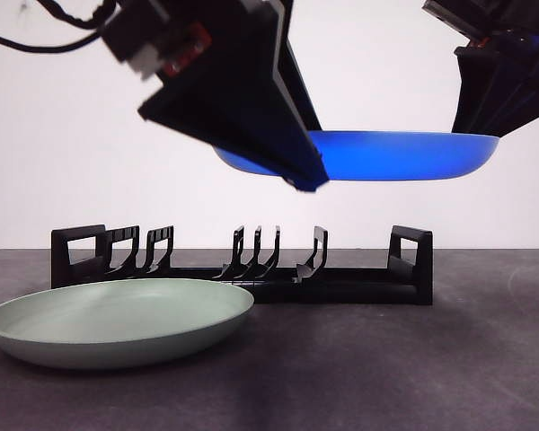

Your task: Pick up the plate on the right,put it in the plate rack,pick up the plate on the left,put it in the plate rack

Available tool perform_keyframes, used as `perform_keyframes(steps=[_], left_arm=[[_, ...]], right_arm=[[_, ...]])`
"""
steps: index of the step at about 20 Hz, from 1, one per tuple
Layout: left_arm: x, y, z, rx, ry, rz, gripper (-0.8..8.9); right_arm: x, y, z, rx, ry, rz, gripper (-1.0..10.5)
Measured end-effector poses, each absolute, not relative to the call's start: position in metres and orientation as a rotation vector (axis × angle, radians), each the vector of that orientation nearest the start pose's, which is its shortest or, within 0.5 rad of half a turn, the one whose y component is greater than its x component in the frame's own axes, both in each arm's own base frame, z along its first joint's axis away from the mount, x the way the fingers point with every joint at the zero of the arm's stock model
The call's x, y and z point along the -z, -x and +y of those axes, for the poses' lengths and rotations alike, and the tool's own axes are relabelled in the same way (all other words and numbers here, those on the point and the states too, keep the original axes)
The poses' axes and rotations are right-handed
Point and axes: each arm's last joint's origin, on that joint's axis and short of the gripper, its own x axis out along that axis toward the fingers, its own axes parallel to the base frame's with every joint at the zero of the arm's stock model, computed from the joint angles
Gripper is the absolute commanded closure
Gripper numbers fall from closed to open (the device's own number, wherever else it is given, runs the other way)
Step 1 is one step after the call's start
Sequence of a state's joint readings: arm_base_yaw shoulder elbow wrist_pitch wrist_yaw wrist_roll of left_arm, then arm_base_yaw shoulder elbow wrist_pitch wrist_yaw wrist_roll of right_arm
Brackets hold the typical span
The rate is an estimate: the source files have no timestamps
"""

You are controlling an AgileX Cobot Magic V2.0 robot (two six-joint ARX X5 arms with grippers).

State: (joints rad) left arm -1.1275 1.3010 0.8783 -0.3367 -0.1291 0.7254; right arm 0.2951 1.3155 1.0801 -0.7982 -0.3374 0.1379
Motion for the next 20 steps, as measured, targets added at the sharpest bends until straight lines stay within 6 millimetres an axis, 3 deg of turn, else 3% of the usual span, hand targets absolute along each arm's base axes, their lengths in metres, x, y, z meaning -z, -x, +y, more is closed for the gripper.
perform_keyframes(steps=[1,3,10,13,16,20], left_arm=[[-0.243,-0.119,-0.242,1.172,-1.110,0.283,6.27],[-0.239,-0.120,-0.244,1.154,-1.127,0.295,8.28],[-0.239,-0.119,-0.245,1.169,-1.151,0.265,8.22],[-0.239,-0.119,-0.245,1.161,-1.139,0.276,8.22],[-0.241,-0.120,-0.246,1.138,-1.083,0.288,8.22],[-0.255,-0.126,-0.253,1.059,-0.862,0.279,8.22]], right_arm=[[-0.278,-0.240,0.083,-0.501,-0.143,1.090,9.6],[-0.278,-0.240,0.084,-0.505,-0.140,1.090,9.6],[-0.278,-0.240,0.085,-0.520,-0.127,1.086,9.3],[-0.283,-0.241,0.085,-0.522,-0.127,1.067,7.1],[-0.298,-0.240,0.085,-0.533,-0.127,0.967,7.2],[-0.334,-0.233,0.082,-0.569,-0.141,0.685,7.2]])
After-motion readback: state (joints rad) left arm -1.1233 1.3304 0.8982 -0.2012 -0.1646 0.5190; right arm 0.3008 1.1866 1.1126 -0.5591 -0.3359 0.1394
